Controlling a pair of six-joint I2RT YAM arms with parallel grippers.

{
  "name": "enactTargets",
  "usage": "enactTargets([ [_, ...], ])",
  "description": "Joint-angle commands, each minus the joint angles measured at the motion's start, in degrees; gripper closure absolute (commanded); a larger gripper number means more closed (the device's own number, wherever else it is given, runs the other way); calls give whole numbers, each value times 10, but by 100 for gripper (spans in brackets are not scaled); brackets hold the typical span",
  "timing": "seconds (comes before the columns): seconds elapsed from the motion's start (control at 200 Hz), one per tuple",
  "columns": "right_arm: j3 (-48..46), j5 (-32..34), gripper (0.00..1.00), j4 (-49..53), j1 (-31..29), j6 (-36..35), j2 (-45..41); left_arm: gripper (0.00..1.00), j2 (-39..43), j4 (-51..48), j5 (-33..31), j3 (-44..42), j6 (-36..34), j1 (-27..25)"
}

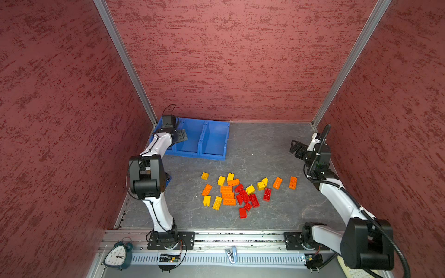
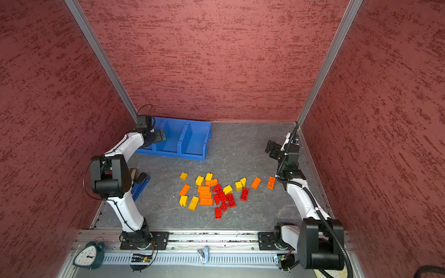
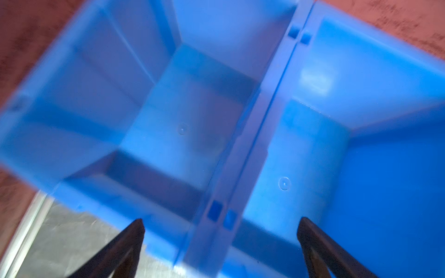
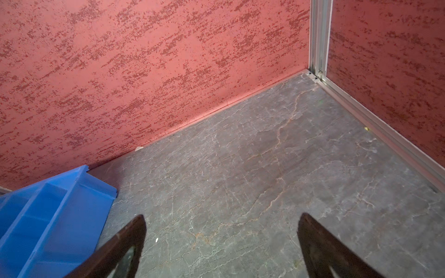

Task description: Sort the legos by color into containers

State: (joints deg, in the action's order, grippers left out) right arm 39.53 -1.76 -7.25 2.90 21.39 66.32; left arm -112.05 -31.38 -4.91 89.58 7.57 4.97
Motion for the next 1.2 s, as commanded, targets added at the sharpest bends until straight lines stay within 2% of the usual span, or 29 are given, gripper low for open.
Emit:
enactTargets([
  [0.0, 9, 14, 1, 28, 3, -7, -20, 0, -37, -51, 53, 48, -54, 5],
  [0.055, 12, 12, 1, 32, 3, -7, -24, 5, -50, -52, 61, 59, -58, 7],
  [0.2, 19, 8, 1, 34, 3, -9, -26, 38, -45, -38, 80, 54, -64, -1],
  [0.361, 31, -8, 1, 31, 3, -21, -14, 55, -28, -19, 70, 28, -69, -10],
  [0.446, 38, -11, 1, 33, 3, -21, -5, 58, -13, -7, 61, 5, -73, -21],
  [0.546, 39, -10, 1, 26, 3, -15, 1, 61, 12, 7, 22, -24, -77, -44],
  [0.621, 39, -13, 1, 23, 3, -8, 5, 64, 30, 15, -18, -46, -77, -68],
  [0.781, 38, -21, 1, 17, 3, 2, 13, 67, 58, 26, -50, -75, -59, -132],
  [0.942, 28, -31, 1, -2, 3, 18, 16, 68, 61, 5, -140, -77, 13, -214],
  [1.197, 19, -45, 1, -22, 3, 34, 19, 67, 7, -45, -169, -21, 140, -335],
])
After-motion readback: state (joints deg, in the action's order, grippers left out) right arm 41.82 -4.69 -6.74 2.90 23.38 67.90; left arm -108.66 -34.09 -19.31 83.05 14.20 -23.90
